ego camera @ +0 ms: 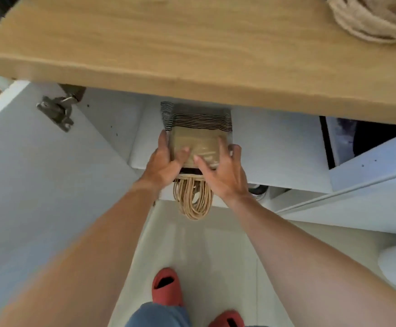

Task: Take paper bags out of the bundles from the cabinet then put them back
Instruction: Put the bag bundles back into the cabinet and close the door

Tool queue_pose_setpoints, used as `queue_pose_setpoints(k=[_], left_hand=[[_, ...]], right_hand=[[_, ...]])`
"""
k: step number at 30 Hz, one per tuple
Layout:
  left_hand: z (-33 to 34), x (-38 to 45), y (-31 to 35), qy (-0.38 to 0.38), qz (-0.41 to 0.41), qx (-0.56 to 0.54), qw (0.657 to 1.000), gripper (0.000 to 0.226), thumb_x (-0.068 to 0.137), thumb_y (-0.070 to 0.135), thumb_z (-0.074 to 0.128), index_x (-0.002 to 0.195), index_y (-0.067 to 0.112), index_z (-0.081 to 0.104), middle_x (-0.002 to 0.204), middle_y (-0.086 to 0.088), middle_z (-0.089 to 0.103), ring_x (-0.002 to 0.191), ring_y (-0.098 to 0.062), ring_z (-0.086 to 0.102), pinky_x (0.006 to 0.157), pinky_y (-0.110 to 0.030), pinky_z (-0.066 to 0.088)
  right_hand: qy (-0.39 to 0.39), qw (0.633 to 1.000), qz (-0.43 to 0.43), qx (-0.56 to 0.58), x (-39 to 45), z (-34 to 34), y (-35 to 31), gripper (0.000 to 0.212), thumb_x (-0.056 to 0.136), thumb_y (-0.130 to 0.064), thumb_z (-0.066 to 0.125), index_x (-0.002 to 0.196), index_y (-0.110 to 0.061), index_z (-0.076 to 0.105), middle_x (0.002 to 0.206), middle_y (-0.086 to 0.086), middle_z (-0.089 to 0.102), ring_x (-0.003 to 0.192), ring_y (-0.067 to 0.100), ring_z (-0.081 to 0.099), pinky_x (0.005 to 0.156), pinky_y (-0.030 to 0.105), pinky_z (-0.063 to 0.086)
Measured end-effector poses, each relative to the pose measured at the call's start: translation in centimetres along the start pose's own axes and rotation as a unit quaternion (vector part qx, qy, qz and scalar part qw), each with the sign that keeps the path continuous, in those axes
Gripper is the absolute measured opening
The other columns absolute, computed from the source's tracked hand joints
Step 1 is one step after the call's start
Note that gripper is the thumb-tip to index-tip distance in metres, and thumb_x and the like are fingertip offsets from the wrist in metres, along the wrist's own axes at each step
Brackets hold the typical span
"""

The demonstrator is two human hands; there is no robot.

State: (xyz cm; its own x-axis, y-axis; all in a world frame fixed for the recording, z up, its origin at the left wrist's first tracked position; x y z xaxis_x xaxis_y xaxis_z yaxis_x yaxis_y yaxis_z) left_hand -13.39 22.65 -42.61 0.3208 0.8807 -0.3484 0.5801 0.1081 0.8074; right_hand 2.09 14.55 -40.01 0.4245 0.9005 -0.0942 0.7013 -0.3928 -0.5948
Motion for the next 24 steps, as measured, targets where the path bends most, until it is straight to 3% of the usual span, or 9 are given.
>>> queue_pose_setpoints(k=[2, 6, 12, 14, 16, 20, 24], left_hand=[[0.0, 3.1, -1.2, 0.008, 0.012, 0.036, 0.999, 0.081, 0.086, 0.074, 0.043, 0.150, 0.042, 0.003, 0.146, -0.005, 0.047, 0.127, -0.029, 0.052, 0.105, -0.047, 0.043], [-0.8, 8.0, -1.1, 0.082, 0.058, 0.138, 0.985, 0.079, 0.090, 0.074, 0.028, 0.153, 0.035, 0.001, 0.144, -0.016, 0.047, 0.126, -0.036, 0.050, 0.104, -0.049, 0.040], [-2.7, 10.0, 1.7, 0.120, 0.007, 0.299, 0.947, 0.079, 0.093, 0.070, 0.016, 0.156, 0.028, -0.007, 0.149, -0.024, 0.034, 0.134, -0.041, 0.036, 0.106, -0.053, 0.030], [-3.1, 7.6, 2.1, 0.129, -0.013, 0.290, 0.948, 0.078, 0.094, 0.069, 0.015, 0.156, 0.024, 0.002, 0.153, -0.023, 0.029, 0.138, -0.041, 0.030, 0.109, -0.053, 0.025], [-3.5, 3.9, 3.0, 0.141, -0.001, 0.266, 0.953, 0.071, 0.097, 0.062, 0.017, 0.154, 0.019, 0.017, 0.149, -0.021, 0.037, 0.135, -0.039, 0.035, 0.108, -0.051, 0.027], [-3.5, -4.9, 5.2, 0.105, 0.056, 0.276, 0.954, 0.054, 0.100, 0.046, 0.028, 0.134, 0.010, 0.049, 0.130, -0.019, 0.057, 0.118, -0.038, 0.051, 0.097, -0.047, 0.040], [-4.5, -13.3, 10.8, 0.094, 0.127, 0.285, 0.945, 0.052, 0.096, 0.040, 0.025, 0.118, 0.009, 0.061, 0.112, -0.013, 0.067, 0.100, -0.034, 0.062, 0.083, -0.044, 0.049]], right_hand=[[0.038, 0.998, -0.016, -0.037, 2.6, 1.5, 0.1, 0.076, 0.089, -0.069, 0.055, 0.147, -0.023, 0.037, 0.134, 0.013, 0.043, 0.105, 0.035, 0.064, 0.075, 0.038, 0.054], [0.116, 0.990, -0.030, -0.069, 6.8, 3.2, -0.3, 0.074, 0.090, -0.071, 0.052, 0.143, -0.020, 0.045, 0.128, 0.014, 0.052, 0.102, 0.033, 0.065, 0.079, 0.042, 0.056], [0.087, 0.991, 0.001, -0.099, 9.4, 2.3, -1.5, 0.073, 0.096, -0.073, 0.030, 0.147, -0.021, 0.035, 0.131, 0.017, 0.048, 0.113, 0.039, 0.057, 0.084, 0.044, 0.045], [0.062, 0.992, 0.037, -0.103, 7.3, 1.3, -1.3, 0.079, 0.095, -0.075, 0.023, 0.155, -0.024, 0.025, 0.145, 0.019, 0.041, 0.123, 0.039, 0.050, 0.095, 0.050, 0.041], [0.026, 0.992, 0.059, -0.110, 3.6, 0.0, -1.1, 0.082, 0.094, -0.074, 0.018, 0.158, -0.023, 0.020, 0.156, 0.020, 0.031, 0.134, 0.039, 0.041, 0.106, 0.053, 0.035], [-0.010, 0.986, 0.077, -0.144, -4.8, -4.6, -1.0, 0.088, 0.091, -0.071, 0.009, 0.154, -0.014, 0.034, 0.155, 0.022, 0.036, 0.140, 0.039, 0.038, 0.115, 0.054, 0.030], [0.016, 0.985, 0.078, -0.150, -11.4, -12.8, -3.2, 0.075, 0.098, -0.062, 0.020, 0.151, -0.015, 0.041, 0.153, 0.019, 0.041, 0.139, 0.036, 0.039, 0.117, 0.051, 0.029]])
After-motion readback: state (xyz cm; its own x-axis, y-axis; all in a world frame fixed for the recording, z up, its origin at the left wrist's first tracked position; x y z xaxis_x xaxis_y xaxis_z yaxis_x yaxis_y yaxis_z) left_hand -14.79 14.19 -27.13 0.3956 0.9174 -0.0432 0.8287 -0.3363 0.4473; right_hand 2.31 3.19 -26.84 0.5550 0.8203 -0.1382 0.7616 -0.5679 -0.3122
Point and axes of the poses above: each hand's wrist, its own x-axis towards the middle knuckle, its own z-axis out of the palm, y = z × x, the point moved 9 cm from there along x, towards the middle knuckle
